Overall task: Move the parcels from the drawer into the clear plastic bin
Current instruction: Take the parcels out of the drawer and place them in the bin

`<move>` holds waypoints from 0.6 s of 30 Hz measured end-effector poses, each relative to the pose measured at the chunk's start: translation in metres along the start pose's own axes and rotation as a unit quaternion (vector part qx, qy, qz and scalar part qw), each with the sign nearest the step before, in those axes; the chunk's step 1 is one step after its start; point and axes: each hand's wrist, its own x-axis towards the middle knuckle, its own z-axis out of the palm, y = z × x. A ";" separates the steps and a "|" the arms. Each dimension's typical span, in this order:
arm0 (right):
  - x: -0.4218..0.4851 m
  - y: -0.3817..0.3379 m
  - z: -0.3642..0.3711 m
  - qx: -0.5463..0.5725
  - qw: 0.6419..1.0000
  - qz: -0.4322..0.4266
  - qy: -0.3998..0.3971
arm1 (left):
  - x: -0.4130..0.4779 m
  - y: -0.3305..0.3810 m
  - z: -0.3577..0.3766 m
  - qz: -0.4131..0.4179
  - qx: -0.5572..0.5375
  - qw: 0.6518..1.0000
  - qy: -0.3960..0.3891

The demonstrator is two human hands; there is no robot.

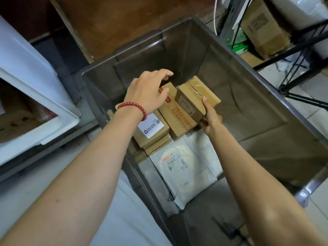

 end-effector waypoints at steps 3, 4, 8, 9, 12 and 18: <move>-0.004 -0.006 0.016 -0.072 0.996 0.021 -0.053 | 0.004 -0.005 -0.002 -0.002 -0.013 1.000 0.006; -0.005 -0.006 0.022 -0.111 0.992 0.021 -0.061 | 0.004 -0.007 -0.002 -0.006 -0.017 1.000 0.007; -0.010 0.001 0.043 -0.201 0.977 -0.014 -0.076 | 0.002 -0.018 -0.002 -0.028 -0.018 0.999 0.006; -0.011 0.003 0.047 -0.215 0.973 -0.009 -0.082 | 0.000 -0.020 -0.003 -0.034 -0.017 0.999 0.002; -0.010 0.007 0.052 -0.253 0.964 -0.003 -0.081 | -0.005 -0.028 -0.006 -0.041 -0.013 0.999 -0.006; -0.004 0.004 0.050 -0.279 0.957 -0.024 -0.081 | -0.008 -0.034 -0.012 -0.056 -0.026 0.998 -0.003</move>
